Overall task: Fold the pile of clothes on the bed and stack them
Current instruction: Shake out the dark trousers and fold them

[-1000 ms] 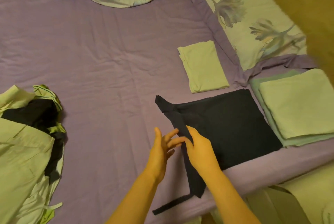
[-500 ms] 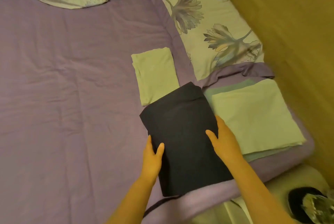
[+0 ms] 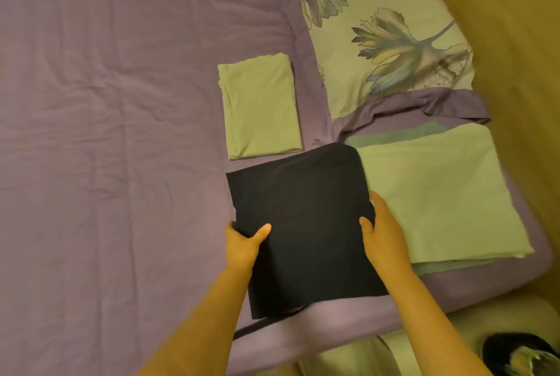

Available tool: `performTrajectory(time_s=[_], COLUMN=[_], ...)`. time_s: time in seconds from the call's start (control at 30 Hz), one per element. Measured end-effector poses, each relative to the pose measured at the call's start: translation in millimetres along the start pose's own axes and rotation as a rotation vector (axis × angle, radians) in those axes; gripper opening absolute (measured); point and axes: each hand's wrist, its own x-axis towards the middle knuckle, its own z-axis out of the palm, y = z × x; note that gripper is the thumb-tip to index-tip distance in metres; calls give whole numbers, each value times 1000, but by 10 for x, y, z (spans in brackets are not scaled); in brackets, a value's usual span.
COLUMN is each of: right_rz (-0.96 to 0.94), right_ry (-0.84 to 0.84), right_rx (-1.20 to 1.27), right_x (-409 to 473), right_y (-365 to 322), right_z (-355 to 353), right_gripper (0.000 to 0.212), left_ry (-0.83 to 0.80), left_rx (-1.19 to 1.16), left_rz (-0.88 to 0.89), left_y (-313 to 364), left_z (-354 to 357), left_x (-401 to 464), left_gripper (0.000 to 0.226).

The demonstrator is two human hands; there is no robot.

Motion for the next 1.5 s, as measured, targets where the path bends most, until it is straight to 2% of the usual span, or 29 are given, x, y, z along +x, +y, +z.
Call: performTrajectory(time_s=[0.1,0.17,0.3,0.47,0.63,0.73,0.8,0.87,0.93,1.1,1.33,1.5], right_rz=[-34,-44,-43,16,-7,80,269,438,458,341,197,142], right_ry=[-5,-10,-52,-237,-256,-250,-250,-329,-385,-267,-98,-36], right_rx=[-23,-28,2,116,-15,236,505,645,668,720,725,675], right_x=[-10,-35,-145,-227,-240,-257,-239,-213,-256,-516,-906,-1064], right_y=[-18,-38,-76,-42,3,6,8,-3,-48,-265,-552,-571], right_z=[75,158,405,796,1144,1180,1119,1040,966,715,17,-639], right_gripper=[54,54,56,58,62,68,71,63,49,50,51,48], left_ry=[-23,-5,56,121,-1,-76,-97,-127,-156,-217,-430,-538], left_rx=[6,12,18,11,-15,-80,-130,-150,-144,-122,-65,5], left_rz=[-29,3,45,61,-15,-18,-60,-63,-19,80,219,212], left_y=[-12,-22,-82,-245,-436,-484,-468,-416,-340,-44,455,712], left_z=[-83,-163,-485,-961,-1117,-1114,-1156,-1228,-1303,-1439,-1512,-1289], left_x=[14,7,13,120,185,141,124,116,77,-188,-726,-1060], left_gripper=[61,56,53,49,59,66,71,64,56,52,53,47])
